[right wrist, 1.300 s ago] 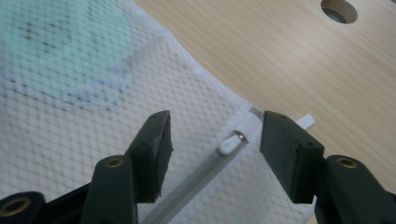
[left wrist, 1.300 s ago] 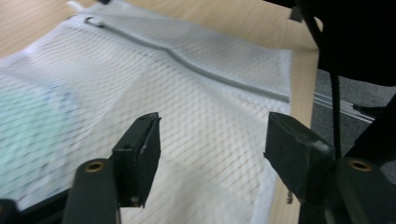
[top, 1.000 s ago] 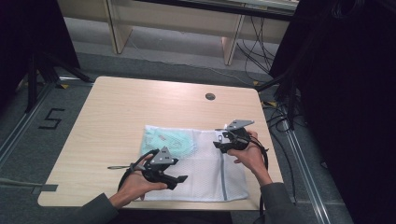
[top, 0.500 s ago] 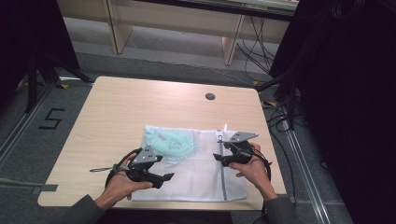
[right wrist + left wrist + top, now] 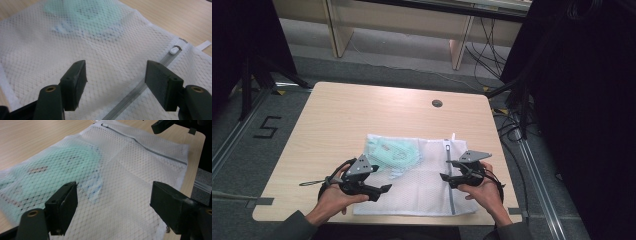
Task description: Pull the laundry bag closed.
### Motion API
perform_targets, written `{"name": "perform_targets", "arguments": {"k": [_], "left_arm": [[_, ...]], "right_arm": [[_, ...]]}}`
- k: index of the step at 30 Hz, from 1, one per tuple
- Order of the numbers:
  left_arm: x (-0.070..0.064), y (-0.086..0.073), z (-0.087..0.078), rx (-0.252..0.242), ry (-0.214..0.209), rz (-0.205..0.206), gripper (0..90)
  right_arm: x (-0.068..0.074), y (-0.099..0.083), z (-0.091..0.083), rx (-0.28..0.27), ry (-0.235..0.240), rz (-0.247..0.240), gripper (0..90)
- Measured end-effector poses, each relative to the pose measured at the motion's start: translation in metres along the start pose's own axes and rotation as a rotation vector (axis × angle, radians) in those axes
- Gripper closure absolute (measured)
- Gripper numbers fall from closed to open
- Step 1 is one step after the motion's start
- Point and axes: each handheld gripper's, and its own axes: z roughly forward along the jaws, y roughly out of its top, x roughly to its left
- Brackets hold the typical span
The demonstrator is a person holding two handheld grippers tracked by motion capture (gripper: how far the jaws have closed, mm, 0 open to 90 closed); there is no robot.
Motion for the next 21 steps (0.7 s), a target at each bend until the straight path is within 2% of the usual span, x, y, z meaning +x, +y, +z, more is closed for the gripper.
{"name": "perform_targets", "arguments": {"k": [2, 3, 4, 5, 6, 7, 8, 10, 11, 13, 14, 15, 16, 17, 18, 19, 21], "left_arm": [[0.0, -0.001, -0.004, 0.013, -0.002, -0.031, 21.9], [0.001, -0.002, -0.005, 0.003, 0.008, -0.027, 21.8], [0.002, -0.002, -0.007, 0.013, 0.007, -0.028, 21.8], [0.002, -0.003, -0.009, -0.005, 0.013, -0.029, 21.8], [0.002, -0.003, -0.01, -0.002, 0.016, -0.018, 21.7], [0.001, -0.005, -0.01, -0.009, 0.014, -0.039, 21.6], [0.001, -0.005, -0.013, 0.004, 0.029, -0.033, 21.6], [0.001, -0.008, -0.014, 0.0, 0.026, -0.028, 21.6], [-0.001, -0.009, -0.014, 0.004, 0.013, -0.051, 21.6], [-0.002, -0.009, -0.016, 0.004, 0.024, -0.032, 21.6], [-0.002, -0.009, -0.017, 0.002, 0.015, -0.027, 21.6], [-0.003, -0.01, -0.018, -0.003, 0.024, -0.026, 21.6], [-0.004, -0.011, -0.018, -0.003, 0.022, -0.051, 21.6], [-0.004, -0.011, -0.02, 0.005, 0.018, -0.037, 21.6], [-0.004, -0.012, -0.02, 0.0, 0.028, -0.028, 21.5], [-0.005, -0.013, -0.02, 0.007, 0.019, -0.055, 21.6], [-0.004, -0.013, -0.02, 0.001, 0.033, -0.043, 21.6]], "right_arm": [[0.002, -0.002, -0.003, -0.009, 0.0, 0.007, 34.3], [0.002, -0.004, -0.004, -0.01, -0.002, -0.006, 33.9], [0.003, -0.006, -0.004, -0.012, -0.003, 0.009, 33.2], [0.006, -0.007, -0.006, 0.002, 0.006, 0.032, 32.9], [0.005, -0.009, -0.006, -0.009, 0.002, 0.012, 32.0], [0.006, -0.011, -0.007, -0.006, 0.001, 0.013, 31.6], [0.007, -0.012, -0.008, 0.0, 0.0, 0.009, 31.7], [0.01, -0.015, -0.009, 0.009, 0.002, 0.015, 31.7], [0.012, -0.017, -0.01, 0.007, 0.006, 0.018, 31.6], [0.015, -0.019, -0.011, 0.012, 0.01, 0.019, 31.5], [0.016, -0.021, -0.012, 0.013, 0.009, 0.006, 31.2], [0.018, -0.022, -0.013, 0.018, 0.014, 0.02, 31.1], [0.019, -0.023, -0.014, 0.026, 0.017, 0.011, 31.1], [0.02, -0.025, -0.014, 0.012, 0.012, 0.0, 30.9], [0.022, -0.026, -0.016, 0.022, 0.018, 0.007, 30.3], [0.023, -0.028, -0.015, 0.015, 0.017, 0.005, 30.2], [0.026, -0.03, -0.017, 0.029, 0.016, 0.012, 30.0]]}}
